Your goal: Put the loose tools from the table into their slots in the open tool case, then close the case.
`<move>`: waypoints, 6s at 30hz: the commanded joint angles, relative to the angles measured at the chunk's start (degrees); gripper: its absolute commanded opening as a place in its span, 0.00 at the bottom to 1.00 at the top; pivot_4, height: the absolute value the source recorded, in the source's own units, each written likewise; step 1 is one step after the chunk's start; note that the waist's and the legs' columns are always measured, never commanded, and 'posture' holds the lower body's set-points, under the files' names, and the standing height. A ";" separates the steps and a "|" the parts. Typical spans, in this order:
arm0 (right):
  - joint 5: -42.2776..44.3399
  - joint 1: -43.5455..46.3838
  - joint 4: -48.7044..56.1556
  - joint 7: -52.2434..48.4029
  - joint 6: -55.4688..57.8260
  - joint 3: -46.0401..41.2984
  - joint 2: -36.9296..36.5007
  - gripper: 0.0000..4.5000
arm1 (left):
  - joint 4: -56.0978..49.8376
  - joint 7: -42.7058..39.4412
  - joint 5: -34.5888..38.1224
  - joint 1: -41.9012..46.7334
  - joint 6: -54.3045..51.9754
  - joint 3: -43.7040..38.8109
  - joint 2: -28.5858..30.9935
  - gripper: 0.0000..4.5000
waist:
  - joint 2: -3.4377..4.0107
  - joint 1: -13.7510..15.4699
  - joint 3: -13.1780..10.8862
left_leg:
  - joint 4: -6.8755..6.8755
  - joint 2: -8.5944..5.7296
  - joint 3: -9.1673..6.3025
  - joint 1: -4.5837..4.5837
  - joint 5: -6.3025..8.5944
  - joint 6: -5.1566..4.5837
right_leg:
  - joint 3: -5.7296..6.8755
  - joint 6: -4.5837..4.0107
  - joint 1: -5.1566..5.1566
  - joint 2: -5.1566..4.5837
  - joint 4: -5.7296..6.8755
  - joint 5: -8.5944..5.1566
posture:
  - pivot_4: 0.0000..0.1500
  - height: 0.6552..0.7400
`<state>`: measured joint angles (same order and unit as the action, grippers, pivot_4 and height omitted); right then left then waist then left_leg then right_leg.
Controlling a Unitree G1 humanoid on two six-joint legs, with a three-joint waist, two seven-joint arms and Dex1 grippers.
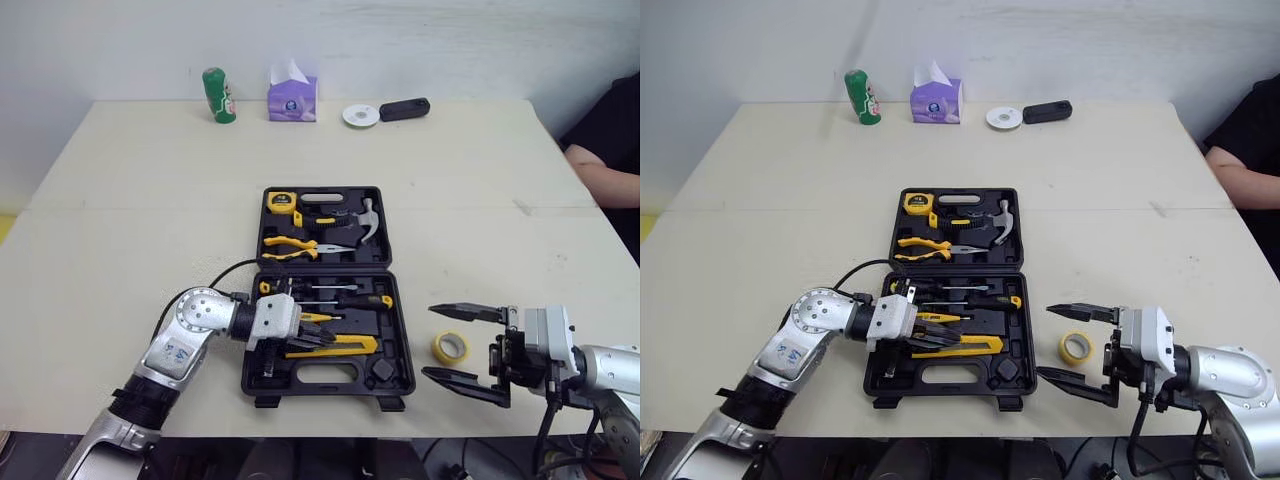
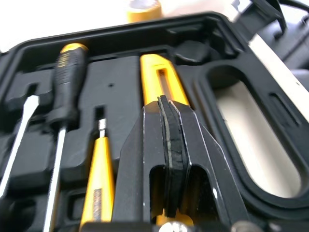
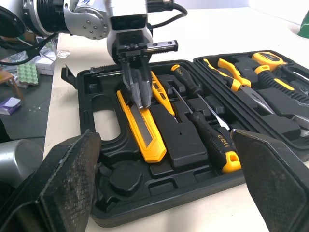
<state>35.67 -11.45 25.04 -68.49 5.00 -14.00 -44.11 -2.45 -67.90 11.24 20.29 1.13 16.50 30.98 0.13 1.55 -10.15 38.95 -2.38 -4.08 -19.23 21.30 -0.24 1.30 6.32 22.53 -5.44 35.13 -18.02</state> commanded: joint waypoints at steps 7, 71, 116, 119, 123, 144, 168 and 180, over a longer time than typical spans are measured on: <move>-0.05 1.40 0.04 -0.04 -1.26 -0.03 0.80 1.00 | 2.12 3.00 -10.07 0.54 -11.30 6.40 4.04 0.01 | 0.25 0.03 0.25 | 0.00 0.00 0.00 0.07 0.00 0.00 | -0.01 0.00 -0.08 0.00 0.01 0.00 | 1.00 1.00; -10.31 -9.47 -53.37 19.73 -34.41 -29.60 3.83 1.00 | 6.58 30.96 14.75 -34.83 -1.13 -56.12 3.20 0.97 | 0.65 -0.46 0.60 | -0.94 0.03 0.14 0.41 0.07 -0.02 | -0.32 -0.12 -0.07 -0.03 -0.53 0.12 | 1.00 1.00; -3.91 11.05 16.35 10.34 42.73 10.68 -32.62 1.00 | -28.24 7.26 22.96 -8.08 -19.90 -10.80 5.70 0.97 | 0.26 -0.07 0.25 | -0.72 0.02 0.00 -0.04 -0.02 0.02 | -0.10 -0.04 0.15 0.08 -0.71 0.17 | 1.00 1.00; -5.89 11.67 15.40 10.03 42.84 12.26 -33.65 1.00 | -29.11 6.75 23.27 -8.57 -20.76 -9.69 6.11 0.97 | 0.25 -0.01 0.25 | -0.70 0.01 0.00 -0.06 -0.03 0.00 | -0.10 -0.04 0.15 0.07 -0.71 0.17 | 1.00 1.00; -8.63 12.19 13.78 8.71 41.90 14.88 -34.77 1.00 | -29.22 7.68 22.90 -8.20 -20.88 -9.02 5.46 0.97 | 0.26 -0.02 0.25 | -0.69 0.00 0.00 -0.06 -0.03 -0.01 | -0.11 -0.03 0.15 0.06 -0.70 0.17 | 1.00 1.00; -13.35 20.70 11.17 6.90 41.23 22.26 -30.00 1.00 | -29.72 12.01 22.80 -10.64 -20.69 -10.78 4.99 0.97 | 0.25 -0.03 0.25 | -0.67 0.00 0.00 -0.06 -0.04 -0.02 | -0.10 -0.03 0.16 0.06 -0.67 0.17 | 1.00 1.00; -19.95 19.76 9.05 6.99 38.35 24.47 -28.88 0.01 | -28.76 12.22 22.68 -9.10 -20.87 -9.85 4.03 1.00 | 0.18 -0.09 0.24 | -0.64 0.00 0.00 -0.04 -0.04 -0.01 | -0.10 -0.03 0.15 0.07 -0.63 0.17 | 1.00 1.00; -17.02 19.99 5.71 -0.87 27.41 16.90 -29.46 0.01 | -28.74 12.92 27.60 -6.75 -25.71 -13.13 3.74 1.00 | 0.16 -0.10 0.22 | -0.53 -0.02 0.00 -0.06 -0.04 -0.02 | -0.10 -0.02 0.15 0.07 -0.57 0.18 | 1.00 1.00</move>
<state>18.22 7.89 30.79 -67.74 34.82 5.31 -72.65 -30.44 -54.92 36.88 13.09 -24.42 5.14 34.56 0.29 1.46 -9.93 38.44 -2.40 -4.07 -19.28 21.26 -0.26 1.20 6.30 22.68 -5.37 34.59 -17.84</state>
